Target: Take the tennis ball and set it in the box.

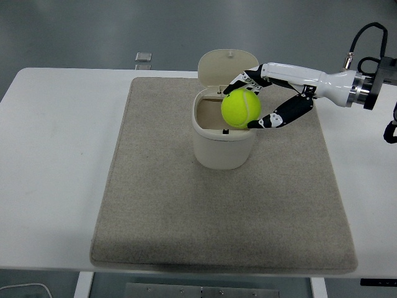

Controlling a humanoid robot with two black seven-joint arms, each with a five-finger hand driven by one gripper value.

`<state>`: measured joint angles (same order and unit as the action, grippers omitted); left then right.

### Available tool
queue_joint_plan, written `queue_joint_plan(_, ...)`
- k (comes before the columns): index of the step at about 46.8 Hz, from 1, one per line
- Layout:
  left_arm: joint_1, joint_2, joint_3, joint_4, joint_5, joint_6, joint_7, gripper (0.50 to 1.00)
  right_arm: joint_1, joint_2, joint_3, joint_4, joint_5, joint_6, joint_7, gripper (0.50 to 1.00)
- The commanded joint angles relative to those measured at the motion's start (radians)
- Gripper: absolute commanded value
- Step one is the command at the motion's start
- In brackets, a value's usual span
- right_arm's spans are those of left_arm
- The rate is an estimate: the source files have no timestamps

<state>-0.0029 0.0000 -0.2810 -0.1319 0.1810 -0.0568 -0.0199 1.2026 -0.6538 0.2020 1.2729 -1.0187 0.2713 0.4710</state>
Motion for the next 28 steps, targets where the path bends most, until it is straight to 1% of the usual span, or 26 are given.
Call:
queue_joint_plan(1,0.000,0.000,0.000,0.000,0.000,0.000,0.000,0.992,0.000,0.003,-0.003,-0.010,-0.001,-0.012,0.000,0.500)
queue_joint_plan(5,0.000,0.000,0.000,0.000,0.000,0.000,0.000,0.992,0.002,0.023,-0.007,-0.020,-0.001,-0.017,-0.002,0.500)
queue_joint_plan(9,0.000,0.000,0.000,0.000,0.000,0.000,0.000,0.992,0.000,0.040,-0.009,-0.021,-0.001,-0.018,-0.003,0.513)
queue_joint_plan(15,0.000,0.000,0.000,0.000,0.000,0.000,0.000,0.992,-0.005,0.042,-0.012,-0.030,-0.001,-0.037,-0.026,0.533)
queue_joint_plan(17,0.000,0.000,0.000,0.000,0.000,0.000,0.000,0.992,-0.006,0.042,-0.012,-0.035,-0.001,-0.047,-0.028,0.541)
queue_joint_plan(20,0.000,0.000,0.000,0.000,0.000,0.000,0.000,0.992,-0.008,0.043,-0.013,-0.040,-0.001,-0.053,-0.029,0.574)
queue_joint_plan(28,0.000,0.000,0.000,0.000,0.000,0.000,0.000,0.992,-0.005,0.065,-0.013,-0.055,-0.001,-0.055,-0.029,0.605)
